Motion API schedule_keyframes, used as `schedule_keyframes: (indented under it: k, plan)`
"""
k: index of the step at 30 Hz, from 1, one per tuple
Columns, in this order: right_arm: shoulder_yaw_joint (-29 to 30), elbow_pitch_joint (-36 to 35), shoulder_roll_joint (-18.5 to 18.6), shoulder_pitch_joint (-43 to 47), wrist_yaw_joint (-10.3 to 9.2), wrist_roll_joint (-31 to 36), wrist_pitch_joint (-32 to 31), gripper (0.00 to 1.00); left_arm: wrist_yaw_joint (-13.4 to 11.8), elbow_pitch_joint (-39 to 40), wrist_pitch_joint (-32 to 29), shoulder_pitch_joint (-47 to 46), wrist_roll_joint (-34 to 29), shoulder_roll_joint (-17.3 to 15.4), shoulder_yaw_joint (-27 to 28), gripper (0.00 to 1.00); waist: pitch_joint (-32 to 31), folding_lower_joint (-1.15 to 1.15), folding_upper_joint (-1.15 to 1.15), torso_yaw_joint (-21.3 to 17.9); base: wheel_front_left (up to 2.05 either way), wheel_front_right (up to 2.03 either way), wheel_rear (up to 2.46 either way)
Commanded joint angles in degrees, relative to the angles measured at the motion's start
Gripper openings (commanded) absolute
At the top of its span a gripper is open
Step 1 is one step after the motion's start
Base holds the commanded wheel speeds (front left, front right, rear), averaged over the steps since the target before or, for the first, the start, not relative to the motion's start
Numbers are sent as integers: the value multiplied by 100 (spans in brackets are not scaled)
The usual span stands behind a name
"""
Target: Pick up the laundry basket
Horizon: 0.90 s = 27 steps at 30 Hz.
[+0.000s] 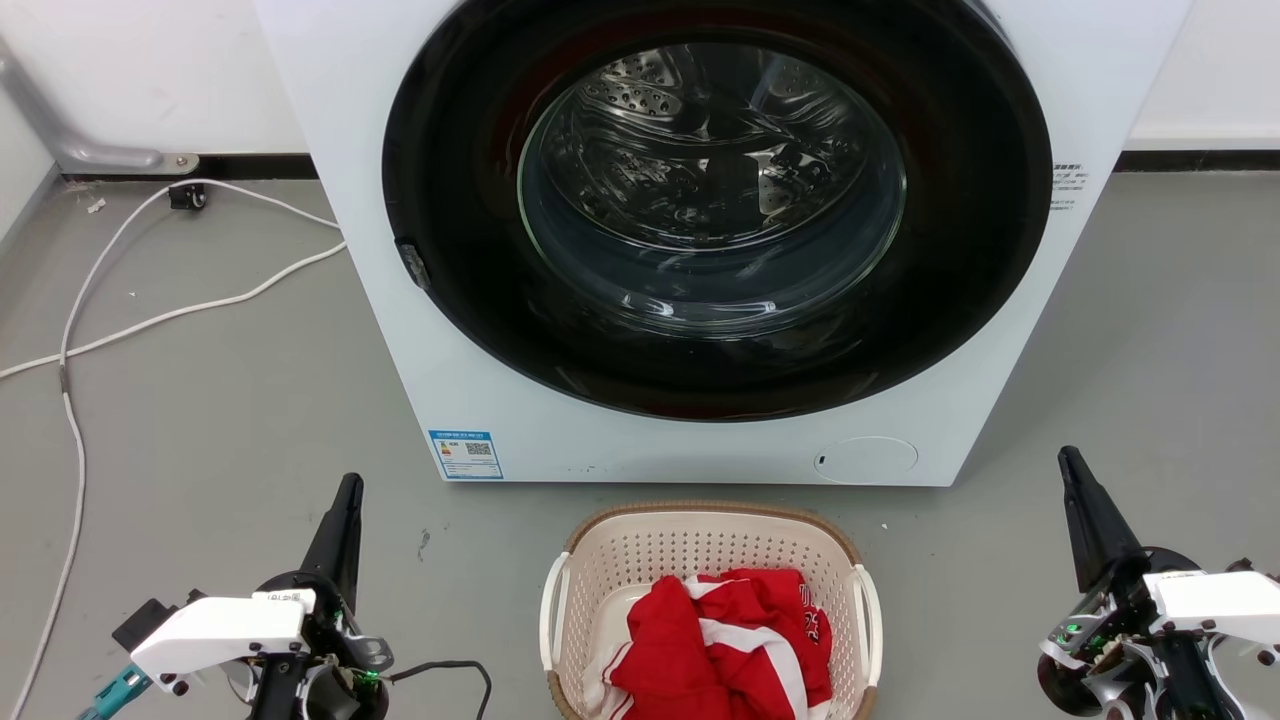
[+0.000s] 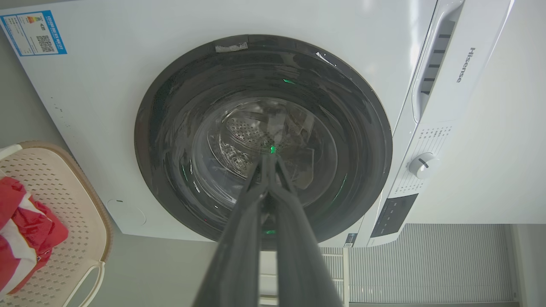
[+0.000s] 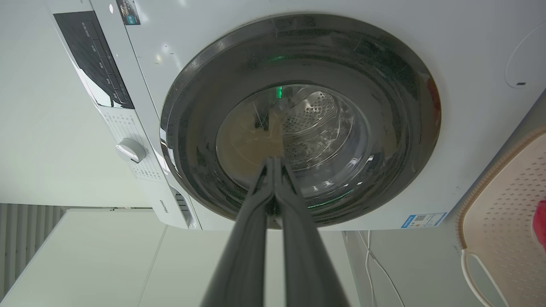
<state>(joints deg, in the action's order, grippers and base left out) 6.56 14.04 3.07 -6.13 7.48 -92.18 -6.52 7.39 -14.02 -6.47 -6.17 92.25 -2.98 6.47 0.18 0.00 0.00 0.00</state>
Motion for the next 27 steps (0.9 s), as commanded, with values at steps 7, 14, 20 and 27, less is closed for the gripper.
schedule_keyframes:
  k: [7,14,20,27]
  plan:
    - [7,7,-27,-6,2,24,-8,0,19,1,-20,9,-24,13,26,0,0,0,0,0,0,0,0]
    - [7,7,-26,-6,2,24,-8,0,19,1,-21,9,-19,14,26,0,0,0,0,0,0,0,0]
    - [-13,71,-2,39,0,1,11,100,-6,-79,15,24,-15,7,-24,100,0,0,0,0,0,0,0]
    - [-142,-72,-4,114,0,119,223,100,-5,-32,223,-8,-146,5,-222,100,15,0,0,6,0,0,0]
